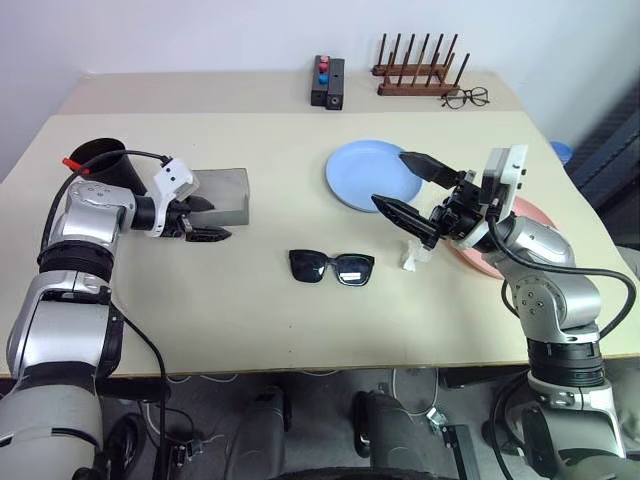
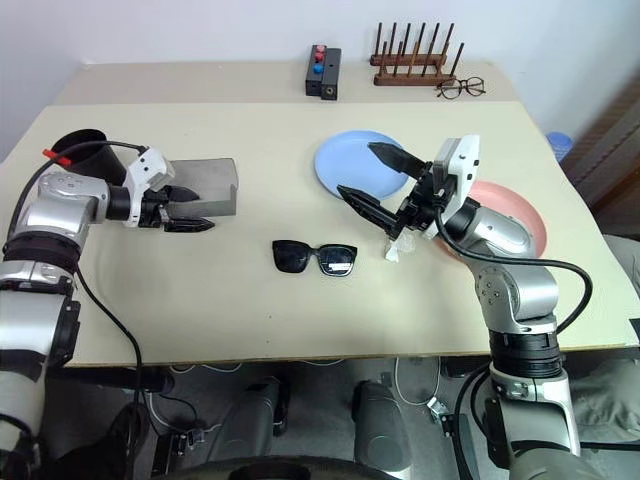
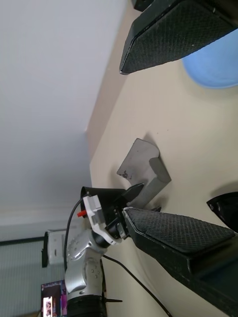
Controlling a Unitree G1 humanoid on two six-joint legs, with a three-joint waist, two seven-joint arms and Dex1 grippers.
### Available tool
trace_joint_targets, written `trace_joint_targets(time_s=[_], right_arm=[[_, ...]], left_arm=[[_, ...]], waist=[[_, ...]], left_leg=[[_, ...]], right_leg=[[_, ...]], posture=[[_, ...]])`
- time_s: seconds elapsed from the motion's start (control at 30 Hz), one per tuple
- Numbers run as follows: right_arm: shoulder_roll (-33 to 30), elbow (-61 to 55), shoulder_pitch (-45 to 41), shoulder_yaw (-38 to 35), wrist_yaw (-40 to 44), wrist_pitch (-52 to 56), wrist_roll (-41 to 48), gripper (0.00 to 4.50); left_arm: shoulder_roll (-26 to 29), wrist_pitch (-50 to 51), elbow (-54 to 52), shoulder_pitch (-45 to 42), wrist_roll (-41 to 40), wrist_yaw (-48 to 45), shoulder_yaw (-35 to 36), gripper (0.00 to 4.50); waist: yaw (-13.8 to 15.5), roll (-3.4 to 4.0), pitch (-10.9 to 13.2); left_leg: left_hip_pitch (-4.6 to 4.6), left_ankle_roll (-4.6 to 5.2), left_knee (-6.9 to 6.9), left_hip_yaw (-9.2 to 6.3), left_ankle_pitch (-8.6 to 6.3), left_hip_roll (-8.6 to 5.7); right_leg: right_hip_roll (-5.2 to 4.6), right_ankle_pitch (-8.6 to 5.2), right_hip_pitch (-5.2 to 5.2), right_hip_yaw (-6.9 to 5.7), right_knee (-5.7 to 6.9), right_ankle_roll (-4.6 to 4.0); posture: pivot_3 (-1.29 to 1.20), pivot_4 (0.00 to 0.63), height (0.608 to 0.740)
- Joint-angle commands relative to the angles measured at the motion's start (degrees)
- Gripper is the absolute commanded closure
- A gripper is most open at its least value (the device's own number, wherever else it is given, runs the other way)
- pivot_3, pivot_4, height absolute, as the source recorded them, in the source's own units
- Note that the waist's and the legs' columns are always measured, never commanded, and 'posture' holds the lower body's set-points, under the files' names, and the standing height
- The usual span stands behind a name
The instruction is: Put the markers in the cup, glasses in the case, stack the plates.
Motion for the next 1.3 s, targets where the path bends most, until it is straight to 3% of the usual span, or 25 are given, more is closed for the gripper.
trace_joint_targets(time_s=[0.03, 0.2, 0.6, 0.77, 0.87, 1.13, 1.3], right_arm=[[-0.3, -2.0, -0.7, -0.6, -0.2, -0.8, 0.2, 0.09], [-0.2, -1.9, -1.0, -0.3, -0.2, -0.9, -0.1, 0.09], [-0.3, -2.0, -1.1, -0.1, -0.3, -0.4, -0.2, 0.09], [-0.2, -2.0, -1.2, 0.1, -0.5, -0.4, -0.3, 0.09], [-0.4, -2.1, -1.1, 0.1, -0.5, -0.2, -0.1, 0.09], [-0.6, -1.4, -1.4, 0.5, -0.4, -0.3, -0.1, 0.09], [-0.4, -1.1, -1.6, 0.7, 0.0, 0.0, 0.3, 0.09]], left_arm=[[-1.1, -2.5, 1.9, -1.9, 1.2, 1.1, 0.6, 1.88], [-1.9, -3.1, 3.5, -2.2, 1.8, 0.1, 1.0, 4.48], [-2.9, -5.4, 3.4, -2.4, -0.7, -3.9, 4.3, 4.48], [-1.8, -3.5, -1.3, -1.1, -4.6, -15.4, 6.1, 4.48], [2.4, -4.3, -8.9, 3.6, -8.7, -19.6, 2.4, 4.48], [19.6, -4.5, -28.5, 13.0, -24.8, -19.9, -13.7, 4.48], [24.5, -5.0, -35.0, 16.1, -30.0, -19.9, -18.6, 4.48]], waist=[[0.1, 0.0, 0.0], [0.1, 0.0, 0.0], [0.0, 0.0, 0.0], [0.0, -0.01, 0.0], [-0.4, 0.0, 0.0], [0.0, 0.05, 0.0], [0.2, 0.07, 0.0]], left_leg=[[-0.01, 0.0, 0.01, 0.0, 0.0, -0.01], [-0.03, 0.0, 0.01, 0.0, 0.0, -0.01], [-0.03, 0.0, 0.02, 0.0, 0.0, -0.01], [-0.04, 0.0, 0.02, 0.0, 0.0, -0.01], [-0.03, 0.0, 0.0, 0.0, 0.0, 0.0], [-0.05, 0.01, -0.01, -0.03, -0.02, 0.04], [-0.07, 0.0, 0.0, 0.0, -0.03, 0.02]], right_leg=[[-0.01, 0.0, 0.01, 0.0, -0.01, 0.0], [-0.02, 0.01, -0.01, 0.0, 0.0, 0.02], [-0.02, 0.01, -0.01, -0.01, 0.0, 0.02], [-0.01, 0.01, -0.01, -0.01, 0.0, 0.02], [-0.02, 0.01, -0.01, 0.0, 0.0, 0.01], [-0.02, -0.14, -0.07, 0.03, 0.0, -0.27], [-0.13, -0.17, 0.0, 0.03, -0.16, -0.33]], posture=[[0.0, 0.15, 0.74], [0.0, 0.15, 0.74], [0.0, 0.15, 0.74], [0.0, 0.15, 0.74], [0.0, 0.15, 0.74], [0.0, 0.15, 0.74], [0.0, 0.15, 0.74]])
